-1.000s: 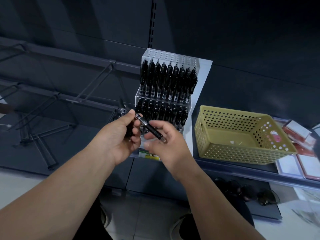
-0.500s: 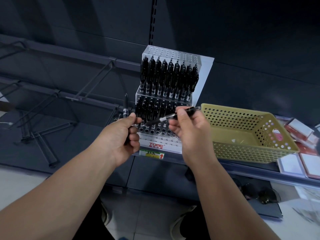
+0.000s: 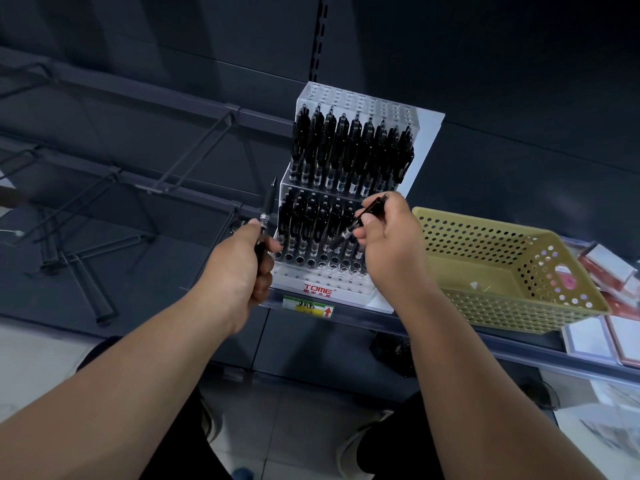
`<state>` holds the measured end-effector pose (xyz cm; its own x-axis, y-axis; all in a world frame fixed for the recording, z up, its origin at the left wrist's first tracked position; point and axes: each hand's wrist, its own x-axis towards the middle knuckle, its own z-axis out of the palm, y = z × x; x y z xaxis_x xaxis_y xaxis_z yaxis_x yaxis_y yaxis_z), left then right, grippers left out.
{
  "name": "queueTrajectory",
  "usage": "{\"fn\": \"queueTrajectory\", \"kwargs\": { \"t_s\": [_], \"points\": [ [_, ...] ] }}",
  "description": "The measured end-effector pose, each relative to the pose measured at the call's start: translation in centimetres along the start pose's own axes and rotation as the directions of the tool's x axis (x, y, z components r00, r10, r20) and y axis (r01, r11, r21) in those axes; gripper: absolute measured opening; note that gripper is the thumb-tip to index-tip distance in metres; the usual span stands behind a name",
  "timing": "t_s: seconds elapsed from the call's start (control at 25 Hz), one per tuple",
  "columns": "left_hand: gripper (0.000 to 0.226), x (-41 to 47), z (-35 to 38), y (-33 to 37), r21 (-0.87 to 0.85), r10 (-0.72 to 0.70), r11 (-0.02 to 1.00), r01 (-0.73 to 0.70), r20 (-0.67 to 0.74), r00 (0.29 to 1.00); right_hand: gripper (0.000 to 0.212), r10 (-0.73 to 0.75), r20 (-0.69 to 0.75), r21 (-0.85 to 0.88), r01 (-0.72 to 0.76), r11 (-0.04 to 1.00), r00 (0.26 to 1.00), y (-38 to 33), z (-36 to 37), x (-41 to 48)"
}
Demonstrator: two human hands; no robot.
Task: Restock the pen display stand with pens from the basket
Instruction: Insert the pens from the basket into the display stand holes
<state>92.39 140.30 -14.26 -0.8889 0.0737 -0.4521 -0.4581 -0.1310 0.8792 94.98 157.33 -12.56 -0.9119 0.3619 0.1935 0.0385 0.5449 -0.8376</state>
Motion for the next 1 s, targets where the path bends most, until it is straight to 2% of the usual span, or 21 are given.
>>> {"fn": "queueTrajectory", "kwargs": {
  "t_s": [0.16,0.28,0.44,0.56,1.0],
  "points": [
    [0.032,0.4,-0.2,0.0,0.011,-0.005,1.0,0.005,-0.015,1.0,0.016,0.031,0.083,-0.053,-0.027,0.998,0.996,0.5,0.8,0.6],
    [0.032,0.7,-0.5,-0.1,0.027,-0.012,1.0,0.012,-0.01,1.0,0.023,-0.003,0.111,-0.138,0.019,0.99,0.994,1.3,1.4,0.8],
    [0.031,1.1,-0.8,-0.2,0.031,-0.01,0.999,0.01,0.009,1.0,0.034,0.006,0.071,-0.165,0.006,0.986,0.997,2.2,2.6,1.0],
    [0.032,1.2,-0.9,-0.1,0.031,-0.011,0.999,0.011,0.015,1.0,0.029,0.012,0.019,-0.207,-0.008,0.978,1.0,2.3,3.2,1.2],
    [0.033,0.7,-0.8,0.2,0.052,-0.035,0.998,0.034,0.01,0.999,0.017,0.061,0.005,-0.298,-0.057,0.953,0.998,3.2,4.1,1.8]
  ]
}}
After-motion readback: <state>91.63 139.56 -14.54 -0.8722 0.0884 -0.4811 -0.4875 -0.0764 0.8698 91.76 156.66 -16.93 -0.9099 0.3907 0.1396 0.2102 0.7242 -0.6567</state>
